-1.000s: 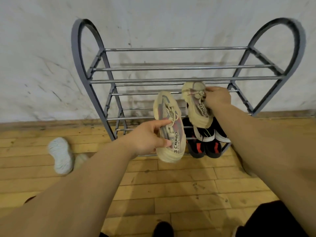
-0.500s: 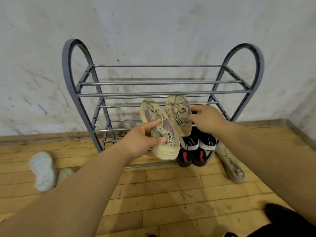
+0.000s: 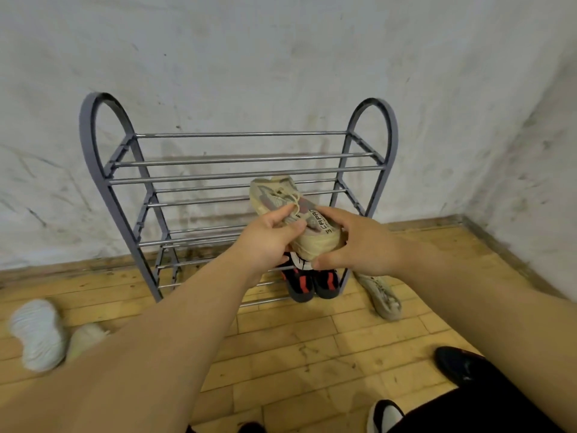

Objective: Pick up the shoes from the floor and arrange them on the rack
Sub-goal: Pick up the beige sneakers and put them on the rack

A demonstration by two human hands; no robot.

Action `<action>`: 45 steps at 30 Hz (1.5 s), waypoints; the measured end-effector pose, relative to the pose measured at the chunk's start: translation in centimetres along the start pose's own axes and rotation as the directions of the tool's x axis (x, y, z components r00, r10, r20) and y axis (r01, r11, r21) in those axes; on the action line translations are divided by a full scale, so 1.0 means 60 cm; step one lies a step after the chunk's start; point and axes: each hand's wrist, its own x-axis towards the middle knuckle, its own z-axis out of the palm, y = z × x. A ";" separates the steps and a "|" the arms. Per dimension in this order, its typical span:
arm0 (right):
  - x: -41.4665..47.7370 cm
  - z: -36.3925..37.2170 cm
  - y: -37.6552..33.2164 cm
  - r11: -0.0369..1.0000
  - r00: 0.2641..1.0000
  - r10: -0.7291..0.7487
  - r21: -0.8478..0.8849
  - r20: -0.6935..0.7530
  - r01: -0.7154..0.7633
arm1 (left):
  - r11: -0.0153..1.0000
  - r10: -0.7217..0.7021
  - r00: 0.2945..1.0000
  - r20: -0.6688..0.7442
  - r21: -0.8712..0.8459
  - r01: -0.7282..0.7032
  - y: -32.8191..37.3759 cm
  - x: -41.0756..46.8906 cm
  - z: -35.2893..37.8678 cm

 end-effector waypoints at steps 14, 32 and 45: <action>0.038 -0.015 0.045 0.989 0.985 0.000 0.148 -0.173 0.026 | 0.965 0.148 0.989 -0.023 0.223 -0.140 -0.006 0.060 0.008; 0.218 0.042 0.229 0.970 0.933 0.182 -0.102 -0.311 -0.223 | 0.683 0.029 0.990 -0.140 0.726 0.083 -0.081 0.193 0.001; 0.196 0.020 0.286 0.969 0.921 0.101 -0.174 -0.377 -0.178 | 0.689 0.250 0.961 -0.121 0.720 -0.089 -0.096 0.246 0.052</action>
